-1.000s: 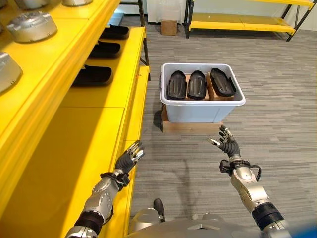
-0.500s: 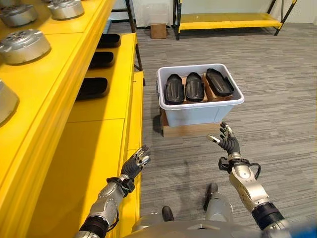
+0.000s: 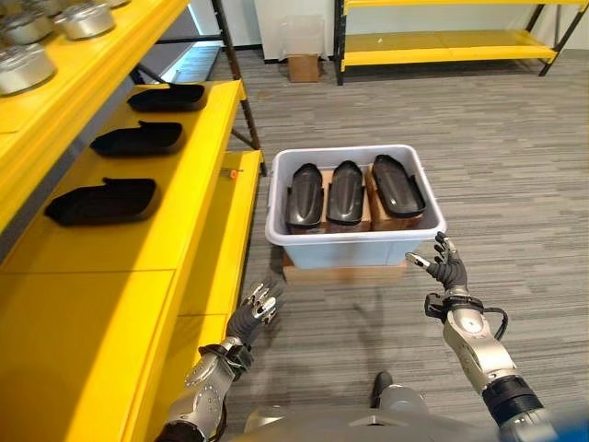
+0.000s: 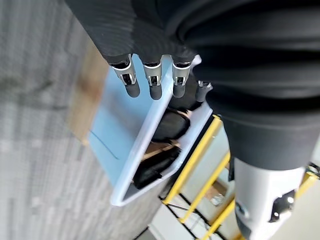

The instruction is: Move parts from the plastic box to the shelf.

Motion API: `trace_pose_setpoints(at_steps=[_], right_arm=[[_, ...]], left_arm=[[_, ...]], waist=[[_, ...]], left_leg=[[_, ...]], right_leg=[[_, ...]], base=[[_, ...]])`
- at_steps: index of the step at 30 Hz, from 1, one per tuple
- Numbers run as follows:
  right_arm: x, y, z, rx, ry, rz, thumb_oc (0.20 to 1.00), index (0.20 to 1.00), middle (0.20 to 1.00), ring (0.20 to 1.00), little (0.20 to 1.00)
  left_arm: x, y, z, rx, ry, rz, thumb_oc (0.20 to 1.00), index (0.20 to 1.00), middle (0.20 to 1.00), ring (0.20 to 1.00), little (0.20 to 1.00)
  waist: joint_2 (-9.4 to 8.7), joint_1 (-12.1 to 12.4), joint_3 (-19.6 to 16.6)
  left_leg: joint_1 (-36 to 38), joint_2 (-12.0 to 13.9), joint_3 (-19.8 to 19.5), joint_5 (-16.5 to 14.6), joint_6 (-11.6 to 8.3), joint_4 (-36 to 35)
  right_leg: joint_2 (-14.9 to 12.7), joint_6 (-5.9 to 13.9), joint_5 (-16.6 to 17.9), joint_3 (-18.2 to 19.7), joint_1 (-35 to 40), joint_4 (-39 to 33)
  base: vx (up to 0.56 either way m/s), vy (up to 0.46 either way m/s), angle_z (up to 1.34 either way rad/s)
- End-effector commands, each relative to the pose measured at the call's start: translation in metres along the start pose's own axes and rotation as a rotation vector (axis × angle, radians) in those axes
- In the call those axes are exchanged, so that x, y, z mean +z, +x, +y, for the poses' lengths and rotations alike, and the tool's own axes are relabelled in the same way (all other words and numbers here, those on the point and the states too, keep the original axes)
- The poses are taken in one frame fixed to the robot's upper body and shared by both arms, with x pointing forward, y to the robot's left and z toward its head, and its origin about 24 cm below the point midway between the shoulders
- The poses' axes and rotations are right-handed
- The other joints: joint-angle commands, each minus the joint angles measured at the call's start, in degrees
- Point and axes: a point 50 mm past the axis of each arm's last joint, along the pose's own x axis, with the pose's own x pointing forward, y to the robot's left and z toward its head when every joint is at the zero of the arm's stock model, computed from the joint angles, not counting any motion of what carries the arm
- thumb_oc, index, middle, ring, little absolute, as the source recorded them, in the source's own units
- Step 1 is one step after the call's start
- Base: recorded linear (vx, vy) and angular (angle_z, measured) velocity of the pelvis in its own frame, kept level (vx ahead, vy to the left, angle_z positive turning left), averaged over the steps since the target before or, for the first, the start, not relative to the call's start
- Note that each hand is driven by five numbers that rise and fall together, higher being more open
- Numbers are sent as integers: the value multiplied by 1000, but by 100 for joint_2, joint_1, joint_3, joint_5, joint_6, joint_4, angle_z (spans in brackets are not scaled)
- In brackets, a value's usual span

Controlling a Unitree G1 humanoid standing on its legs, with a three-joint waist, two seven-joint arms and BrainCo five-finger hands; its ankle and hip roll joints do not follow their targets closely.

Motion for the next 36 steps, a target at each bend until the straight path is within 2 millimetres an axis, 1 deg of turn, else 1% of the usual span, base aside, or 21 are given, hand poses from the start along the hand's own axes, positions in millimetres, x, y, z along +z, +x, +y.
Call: trace_pose_setpoints(at_steps=[1,2,4,7,9,10,12,13,14,15,16,20,21,22,23,25,30,31,32,34,36], right_arm=[[24,6,-15,-178,55,-119,1000,1000,1000,1000,1000],[29,7,-21,-235,88,-155,1000,1000,1000,1000,1000],[35,5,-26,-262,149,-205,1000,1000,1000,1000,1000],[37,0,-30,-278,182,-230,1000,1000,1000,1000,1000],[35,-1,-31,-282,195,-224,1000,1000,1000,1000,1000],[34,-1,-32,-281,206,-219,1000,1000,1000,1000,1000],[32,1,-28,-218,274,-198,1000,1000,1000,1000,1000],[33,-1,-22,-193,313,-191,1000,1000,1000,1000,1000],[33,-2,-19,-183,319,-184,1000,1000,1000,1000,1000],[28,-6,-11,-157,320,-165,1000,1000,1000,1000,1000],[26,-7,-8,-137,313,-163,1000,1000,1000,1000,1000],[23,-13,-6,-112,333,-151,1000,1000,1000,1000,1000],[23,-14,-6,-102,345,-148,1000,1000,1000,1000,1000],[23,-14,-5,-91,349,-150,1000,1000,1000,1000,1000],[23,-15,-3,-67,355,-149,1000,1000,1000,1000,1000],[24,-15,-4,-64,347,-164,1000,1000,1000,1000,1000],[34,-13,1,-37,365,-201,1000,1000,1000,1000,1000],[34,-13,1,-37,367,-202,1000,1000,1000,1000,1000],[36,-13,2,-32,368,-221,1000,1000,1000,1000,1000],[39,-14,3,-29,339,-248,1000,1000,1000,1000,1000],[35,-12,6,-42,350,-206,1000,1000,1000,1000,1000]], left_arm=[[15,6,-10,-47,21,-97,1000,1000,1000,1000,1000],[15,9,-12,-39,-11,-116,1000,1000,1000,1000,1000],[20,11,-11,27,-33,-201,1000,1000,1000,1000,1000],[34,11,-3,144,-35,-314,1000,1000,1000,1000,1000],[37,10,-1,172,-11,-329,1000,1000,1000,1000,1000],[40,8,0,198,28,-340,1000,1000,1000,1000,1000],[44,5,3,224,28,-359,1000,1000,1000,1000,1000],[50,3,5,231,15,-378,1000,1000,1000,1000,1000],[50,2,6,233,13,-378,1000,1000,1000,1000,1000],[50,0,8,247,11,-383,1000,1000,1000,1000,1000],[49,-2,9,268,23,-378,1000,1000,1000,1000,1000],[40,-6,18,347,28,-326,1000,1000,1000,1000,1000],[41,-6,19,348,20,-340,1000,1000,1000,1000,1000],[42,-6,19,340,23,-344,1000,1000,1000,1000,1000],[45,-2,14,305,88,-344,1000,1000,1000,1000,1000],[47,1,10,281,109,-336,1000,1000,1000,1000,1000],[52,8,6,230,103,-309,1000,1000,1000,1000,1000],[52,8,7,227,106,-306,1000,1000,1000,1000,1000],[54,8,7,211,133,-299,1000,1000,1000,1000,1000],[56,9,6,189,148,-296,1000,1000,1000,1000,1000],[58,11,4,156,172,-290,1000,1000,1000,1000,1000]], waist=[[-56,30,-84],[-15,-2,-77],[38,-106,-93],[-32,-163,-151],[-61,-120,-164],[-62,-18,-140],[-22,91,-99],[2,154,-47],[24,167,-39],[83,204,-26],[116,223,-27],[224,208,-29],[233,177,-11],[262,180,8],[200,137,16],[194,109,15],[176,146,-27],[169,147,-31],[178,155,-61],[155,164,-82],[144,198,-117]], left_leg=[[-387,37,298,-220,311,-46],[-457,206,454,-39,256,177],[-424,399,652,73,117,439],[-615,664,934,302,-3,1079],[-729,584,856,264,11,1179],[-887,293,637,123,101,1046],[-963,-108,414,-103,230,678],[-1121,-428,480,-51,382,55],[-1192,-487,499,-65,396,-179],[-1283,-504,447,71,370,-922],[-1309,-438,385,231,316,-1210],[-1275,83,433,991,-34,-2066],[-1252,211,506,1096,-71,-2121],[-1248,276,589,1130,-15,-2112],[-1092,221,669,998,-27,-2058],[-1053,157,738,898,24,-1991],[-1033,-236,525,510,294,-1736],[-1028,-265,514,484,317,-1727],[-1050,-331,548,458,469,-1714],[-1017,-474,556,374,568,-1733],[-986,-632,521,304,681,-1812]], right_leg=[[-468,402,383,-55,-273,5],[-350,271,211,-160,-182,60],[-196,184,-57,-245,-69,150],[-31,-29,-224,-463,73,59],[39,-67,-230,-518,103,-4],[73,-34,-177,-498,139,-85],[92,37,-121,-420,153,-133],[85,57,-8,-392,188,-246],[86,94,-10,-364,240,-287],[90,191,-28,-274,392,-397],[100,229,-45,-228,463,-450],[57,349,-233,-233,735,-461],[17,369,-282,-269,791,-404],[31,338,-266,-325,761,-343],[-76,390,-432,-397,826,-135],[-102,390,-466,-428,813,-35],[-241,438,-619,-268,730,430],[-248,447,-612,-253,726,445],[-219,458,-426,-232,636,481],[-281,554,-343,-188,601,562],[-343,629,-287,-144,550,680]], base=[[261,-284,-5],[231,-249,-8],[308,-246,8],[200,-255,37],[123,-192,29],[105,-114,14],[79,-18,-3],[48,66,-10],[136,159,-6],[200,178,4],[202,176,7],[208,174,-42],[94,156,-14],[211,273,-17],[160,229,-15],[171,248,-3],[145,288,12],[95,265,8],[60,213,15],[75,233,8],[81,267,-1]])
